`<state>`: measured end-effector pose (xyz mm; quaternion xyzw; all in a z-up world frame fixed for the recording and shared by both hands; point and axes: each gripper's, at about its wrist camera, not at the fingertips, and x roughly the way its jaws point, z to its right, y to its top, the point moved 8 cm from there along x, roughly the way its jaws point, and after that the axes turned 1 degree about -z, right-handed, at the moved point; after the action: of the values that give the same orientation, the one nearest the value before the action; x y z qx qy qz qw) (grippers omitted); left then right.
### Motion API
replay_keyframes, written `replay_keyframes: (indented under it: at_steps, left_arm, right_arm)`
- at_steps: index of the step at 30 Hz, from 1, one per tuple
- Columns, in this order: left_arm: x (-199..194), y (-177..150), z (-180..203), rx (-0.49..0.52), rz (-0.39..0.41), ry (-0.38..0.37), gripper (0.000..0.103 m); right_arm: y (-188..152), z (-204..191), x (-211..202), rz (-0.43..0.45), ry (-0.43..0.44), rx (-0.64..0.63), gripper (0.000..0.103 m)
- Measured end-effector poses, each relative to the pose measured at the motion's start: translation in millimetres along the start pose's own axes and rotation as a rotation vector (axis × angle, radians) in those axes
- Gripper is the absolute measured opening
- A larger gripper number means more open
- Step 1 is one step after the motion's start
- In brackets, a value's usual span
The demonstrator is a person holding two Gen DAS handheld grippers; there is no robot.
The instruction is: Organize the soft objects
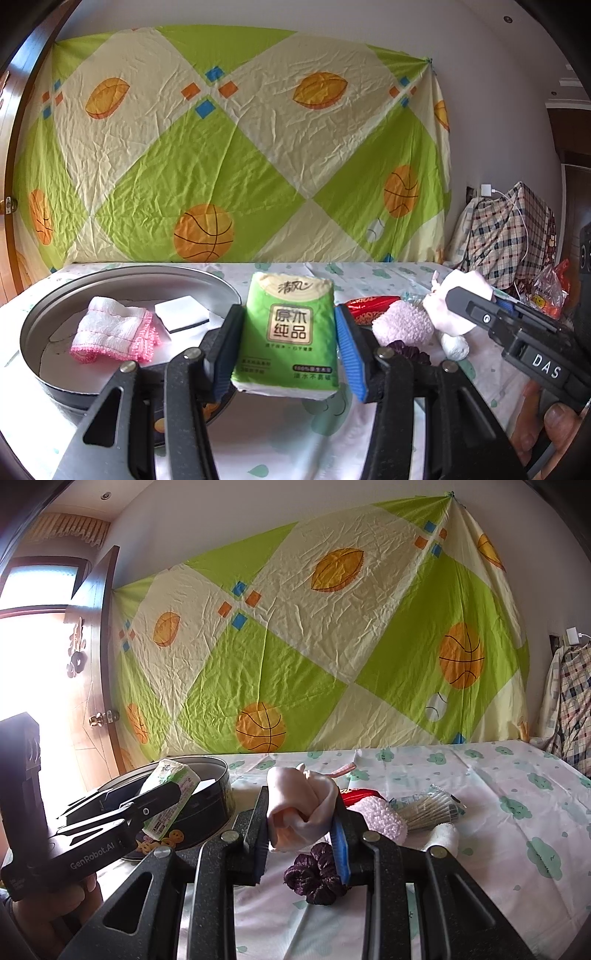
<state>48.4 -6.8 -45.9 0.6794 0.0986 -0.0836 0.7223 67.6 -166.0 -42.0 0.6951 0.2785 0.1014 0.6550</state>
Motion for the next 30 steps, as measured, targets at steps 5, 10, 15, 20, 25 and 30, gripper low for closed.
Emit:
replay_keyframes:
  at_steps: [5, 10, 15, 20, 25, 30]
  left_arm:
    - [-1, 1, 1, 0.002, 0.005, -0.001, 0.049]
    - [-4, 3, 1, 0.002, 0.015, -0.002, 0.049]
    - [-5, 4, 0, 0.004, 0.023, 0.000, 0.049]
    - [-10, 6, -3, 0.007, 0.044, 0.006, 0.049]
    - [-14, 5, -4, 0.015, 0.059, 0.009, 0.049]
    - [-15, 1, -6, 0.011, 0.054, 0.009, 0.049]
  right_arm:
    - [1, 0, -2, 0.011, 0.000, -0.005, 0.031]
    - [2, -2, -5, 0.032, 0.005, -0.015, 0.031]
    - [2, -4, -8, 0.045, 0.013, -0.023, 0.031]
    - [3, -4, -8, 0.051, 0.016, -0.027, 0.031]
    - [3, -6, -11, 0.065, 0.022, -0.035, 0.031]
    - [4, -6, -11, 0.070, 0.022, -0.039, 0.031]
